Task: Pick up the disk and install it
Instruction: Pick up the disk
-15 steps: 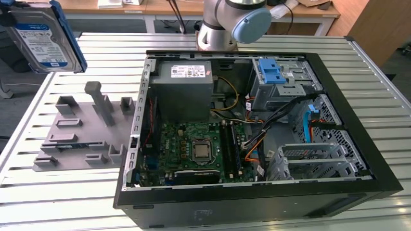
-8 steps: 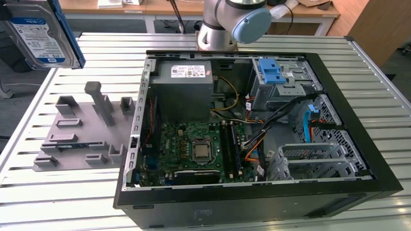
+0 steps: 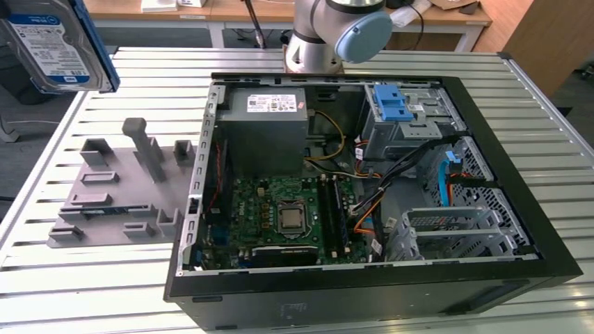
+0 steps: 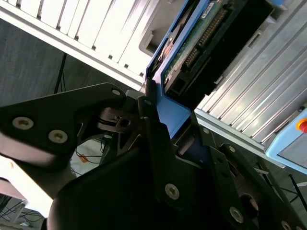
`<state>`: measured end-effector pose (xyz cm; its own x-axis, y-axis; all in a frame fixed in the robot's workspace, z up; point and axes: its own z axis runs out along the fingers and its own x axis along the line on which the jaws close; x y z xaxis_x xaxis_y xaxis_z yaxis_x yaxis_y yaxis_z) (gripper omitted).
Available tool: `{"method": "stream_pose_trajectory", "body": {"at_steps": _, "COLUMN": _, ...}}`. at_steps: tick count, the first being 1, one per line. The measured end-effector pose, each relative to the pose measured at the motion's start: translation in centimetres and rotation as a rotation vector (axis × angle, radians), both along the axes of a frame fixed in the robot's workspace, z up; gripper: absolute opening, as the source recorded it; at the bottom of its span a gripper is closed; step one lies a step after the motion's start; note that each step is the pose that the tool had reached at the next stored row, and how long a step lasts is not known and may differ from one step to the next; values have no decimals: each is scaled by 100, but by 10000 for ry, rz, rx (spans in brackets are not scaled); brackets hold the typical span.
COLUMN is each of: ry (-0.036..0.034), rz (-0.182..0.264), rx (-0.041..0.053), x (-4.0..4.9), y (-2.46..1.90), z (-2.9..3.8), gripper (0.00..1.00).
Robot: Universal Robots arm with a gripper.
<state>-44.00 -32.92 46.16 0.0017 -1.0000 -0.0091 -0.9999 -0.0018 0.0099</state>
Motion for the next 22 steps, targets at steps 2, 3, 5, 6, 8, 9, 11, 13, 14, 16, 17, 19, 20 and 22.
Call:
{"method": "stream_pose_trajectory", "body": {"at_steps": 2, "ry": -1, "rz": 0, "rx": 0, "x": 0, "y": 0, "z": 28, "gripper": 36}}
{"method": "stream_pose_trajectory", "body": {"at_steps": 3, "ry": -1, "rz": 0, "rx": 1, "x": 0, "y": 0, "z": 41, "gripper": 36}}
{"method": "stream_pose_trajectory", "body": {"at_steps": 5, "ry": -1, "rz": 0, "rx": 1, "x": 0, "y": 0, "z": 70, "gripper": 36}}
{"method": "stream_pose_trajectory", "body": {"at_steps": 6, "ry": -2, "rz": 0, "rx": 1, "x": 0, "y": 0, "z": 84, "gripper": 36}}
{"method": "stream_pose_trajectory", "body": {"at_steps": 8, "ry": -1, "rz": 0, "rx": 1, "x": 0, "y": 0, "z": 111, "gripper": 36}}
{"method": "stream_pose_trajectory", "body": {"at_steps": 9, "ry": -1, "rz": 0, "rx": 0, "x": 0, "y": 0, "z": 124, "gripper": 36}}
{"method": "stream_pose_trajectory", "body": {"at_steps": 11, "ry": -2, "rz": 0, "rx": 0, "x": 0, "y": 0, "z": 150, "gripper": 36}}
{"method": "stream_pose_trajectory", "body": {"at_steps": 13, "ry": -2, "rz": 0, "rx": 1, "x": 0, "y": 0, "z": 173, "gripper": 36}}
{"method": "stream_pose_trajectory", "body": {"at_steps": 14, "ry": -1, "rz": 0, "rx": 0, "x": 0, "y": 0, "z": 187, "gripper": 36}}
{"method": "stream_pose_trajectory", "body": {"at_steps": 16, "ry": -2, "rz": 0, "rx": 1, "x": 0, "y": 0, "z": 216, "gripper": 36}}
{"method": "stream_pose_trajectory", "body": {"at_steps": 17, "ry": -1, "rz": 0, "rx": 0, "x": 0, "y": 0, "z": 232, "gripper": 36}}
{"method": "stream_pose_trajectory", "body": {"at_steps": 19, "ry": -1, "rz": 0, "rx": 1, "x": 0, "y": 0, "z": 263, "gripper": 36}}
{"method": "stream_pose_trajectory", "body": {"at_steps": 20, "ry": -1, "rz": 0, "rx": 0, "x": 0, "y": 0, "z": 279, "gripper": 36}}
{"method": "stream_pose_trajectory", "body": {"at_steps": 22, "ry": 0, "rz": 0, "rx": 0, "x": 0, "y": 0, "z": 298, "gripper": 36}}
